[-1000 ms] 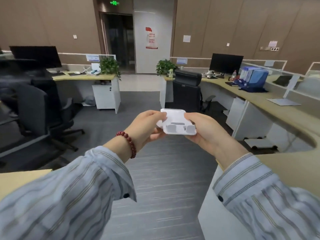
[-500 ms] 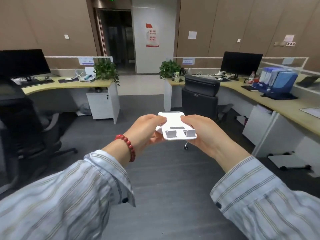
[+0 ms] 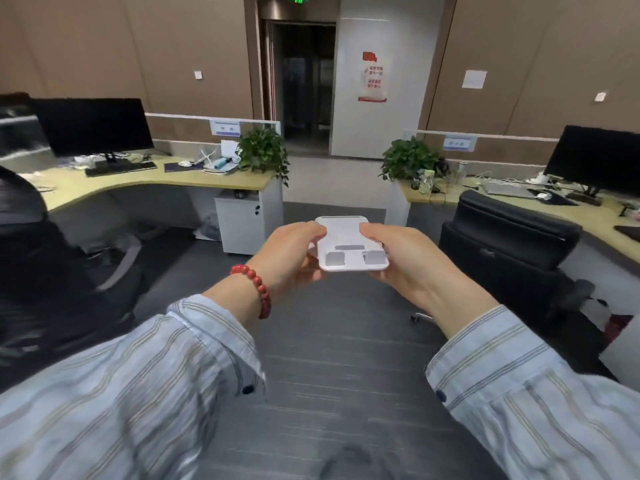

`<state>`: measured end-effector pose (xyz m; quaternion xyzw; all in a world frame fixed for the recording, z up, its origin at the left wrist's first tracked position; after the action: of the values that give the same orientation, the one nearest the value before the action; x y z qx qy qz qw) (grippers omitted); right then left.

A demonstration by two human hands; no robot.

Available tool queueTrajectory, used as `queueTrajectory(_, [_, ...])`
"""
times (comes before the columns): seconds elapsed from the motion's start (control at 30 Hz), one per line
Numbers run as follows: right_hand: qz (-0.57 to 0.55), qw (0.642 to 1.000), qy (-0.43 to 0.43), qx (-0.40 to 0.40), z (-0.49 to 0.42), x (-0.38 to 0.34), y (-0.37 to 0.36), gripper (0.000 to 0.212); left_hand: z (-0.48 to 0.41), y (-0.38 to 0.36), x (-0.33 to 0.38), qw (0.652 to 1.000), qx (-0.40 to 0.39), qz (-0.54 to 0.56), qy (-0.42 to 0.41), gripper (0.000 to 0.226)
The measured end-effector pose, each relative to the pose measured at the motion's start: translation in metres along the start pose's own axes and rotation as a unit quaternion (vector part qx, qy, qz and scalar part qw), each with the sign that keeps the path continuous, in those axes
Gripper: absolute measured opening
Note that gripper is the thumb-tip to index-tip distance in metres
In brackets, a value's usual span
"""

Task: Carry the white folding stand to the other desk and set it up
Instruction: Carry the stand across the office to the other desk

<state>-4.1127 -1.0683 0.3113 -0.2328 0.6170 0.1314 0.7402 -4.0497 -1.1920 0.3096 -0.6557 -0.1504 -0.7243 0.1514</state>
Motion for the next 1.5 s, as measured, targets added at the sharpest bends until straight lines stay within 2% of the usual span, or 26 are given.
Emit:
queueTrajectory(0.2, [-0.008,0.999,0.001,-0.052,-0.169,-0.004,-0.075,0.008,-0.148,0.09,0.001,0.995,0.088,0.034,0.018,0.017])
queueTrajectory(0.37, [0.004,0.995,-0.018,-0.102,-0.314,-0.004,-0.159,0.019,-0.277,0.181,0.011,0.994,0.109,0.033,-0.003,0.017])
queueTrajectory(0.47, [0.004,0.99,-0.035,-0.14,-0.397,-0.015,-0.217,0.023,-0.346,0.243,0.028,0.988,0.141,0.068,-0.003,0.02])
queueTrajectory(0.6, [0.009,0.984,-0.039,-0.176,-0.497,-0.023,-0.286,0.01,-0.425,0.318,0.043,0.977,0.189,0.095,-0.002,0.021])
queueTrajectory(0.93, [0.033,0.973,-0.028,-0.228,-0.778,0.004,-0.444,0.009,-0.667,0.5,0.026,0.964,0.256,0.06,0.024,0.014])
queueTrajectory(1.17, [0.036,0.954,-0.059,-0.291,-0.973,-0.007,-0.596,0.009,-0.832,0.656,0.051,0.938,0.337,0.072,0.035,0.016])
queueTrajectory(1.3, [0.044,0.941,-0.072,-0.327,-1.054,0.003,-0.691,0.008,-0.896,0.752,0.051,0.924,0.372,0.078,0.037,0.027])
queueTrajectory(1.4, [0.065,0.933,-0.077,-0.346,-1.108,0.017,-0.759,0.008,-0.94,0.828,0.043,0.917,0.39,0.076,0.033,0.028])
queueTrajectory(1.5, [0.095,0.926,-0.074,-0.357,-1.165,0.033,-0.834,0.019,-0.987,0.913,0.037,0.915,0.4,0.047,0.024,0.022])
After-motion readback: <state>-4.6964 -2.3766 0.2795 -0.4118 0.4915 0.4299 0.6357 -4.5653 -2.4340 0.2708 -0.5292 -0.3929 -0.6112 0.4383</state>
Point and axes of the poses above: each hand's wrist, its own z-axis away from the middle knuckle, its own y-axis out of the back of the hand, x = y × z, the point moved 9 cm from there along -z, towards the middle knuckle, and after that the axes turned 5 degrees about -z, right-handed, at the moved point
